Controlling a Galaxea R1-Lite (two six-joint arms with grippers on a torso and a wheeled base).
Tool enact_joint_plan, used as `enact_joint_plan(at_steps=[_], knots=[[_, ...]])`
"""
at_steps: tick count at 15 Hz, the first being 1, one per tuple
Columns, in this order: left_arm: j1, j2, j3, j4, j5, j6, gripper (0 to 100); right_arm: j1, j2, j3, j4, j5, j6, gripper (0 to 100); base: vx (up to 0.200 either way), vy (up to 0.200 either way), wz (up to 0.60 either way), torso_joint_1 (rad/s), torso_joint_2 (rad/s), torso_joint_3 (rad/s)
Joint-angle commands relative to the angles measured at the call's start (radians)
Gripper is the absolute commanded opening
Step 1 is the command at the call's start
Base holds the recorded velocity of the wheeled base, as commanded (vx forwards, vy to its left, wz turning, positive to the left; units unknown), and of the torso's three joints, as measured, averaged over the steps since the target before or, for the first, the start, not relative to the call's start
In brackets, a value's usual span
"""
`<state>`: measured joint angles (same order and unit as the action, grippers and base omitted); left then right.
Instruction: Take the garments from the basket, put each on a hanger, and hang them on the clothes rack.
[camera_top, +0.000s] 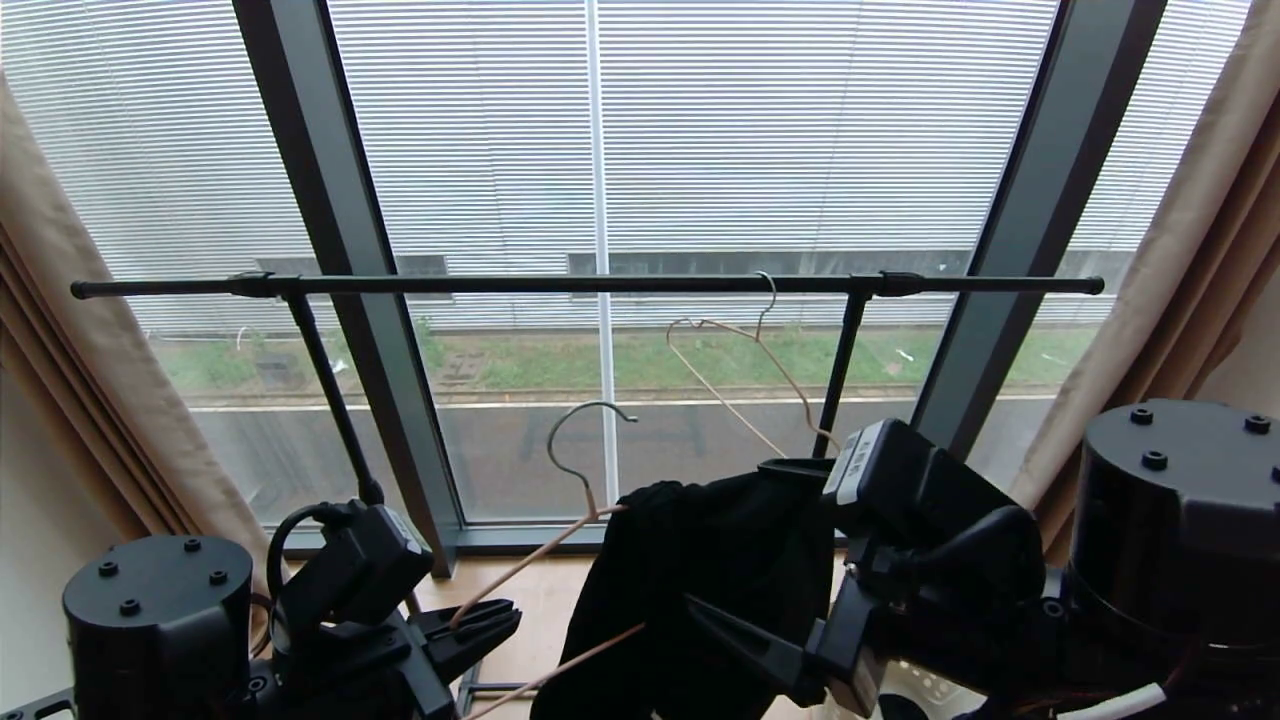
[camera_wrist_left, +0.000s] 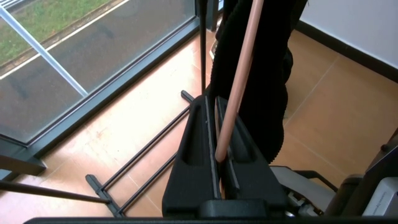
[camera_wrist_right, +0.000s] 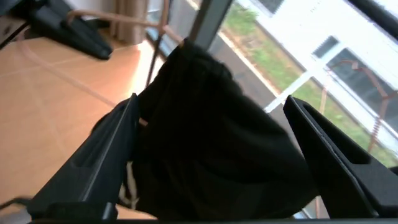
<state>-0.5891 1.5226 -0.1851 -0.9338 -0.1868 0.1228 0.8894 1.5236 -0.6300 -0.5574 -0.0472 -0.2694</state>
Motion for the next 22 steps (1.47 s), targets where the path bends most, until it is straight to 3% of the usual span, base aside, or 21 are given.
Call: enact_joint_plan(at_steps=[1,2,3,7,9,10,13,22], knots=[[0.000,-0.002,0.006,0.000,0.000,0.001,0,-0.107,-0.072,-0.051,0.133,0.141,-0.024,100,0.000,0.000,0.00,0.000,0.00,0.000],[0.000,-0.002,0.007,0.000,-0.002,0.003,0,-0.124,-0.076,-0.066,0.168,0.170,-0.042,100,0.000,0.000,0.00,0.000,0.00,0.000],[-0.008,-0.004,0.013,0.000,-0.002,0.005,0,-0.214,-0.074,-0.155,0.341,0.285,-0.172,100,0.000,0.000,0.00,0.000,0.00,0.000],[-0.049,-0.025,0.018,0.000,-0.002,0.005,0,-0.311,0.026,-0.413,0.668,0.510,-0.433,100,0.000,0.000,0.00,0.000,0.00,0.000],[-0.055,-0.027,0.019,0.000,-0.002,0.006,0,-0.329,0.078,-0.499,0.758,0.578,-0.493,100,0.000,0.000,0.00,0.000,0.00,0.000],[-0.067,-0.028,0.029,0.000,-0.002,0.009,0,-0.336,0.135,-0.609,0.896,0.604,-0.550,100,0.000,0.000,0.00,0.000,0.00,0.000],[-0.075,-0.039,0.036,0.000,-0.002,0.037,0,-0.336,0.259,-0.774,1.134,0.672,-0.688,100,0.000,0.000,0.00,0.000,0.00,0.000],[-0.086,-0.039,0.038,0.000,-0.002,0.038,0,-0.288,0.372,-0.820,1.168,0.673,-0.694,100,0.000,0.000,0.00,0.000,0.00,0.000]])
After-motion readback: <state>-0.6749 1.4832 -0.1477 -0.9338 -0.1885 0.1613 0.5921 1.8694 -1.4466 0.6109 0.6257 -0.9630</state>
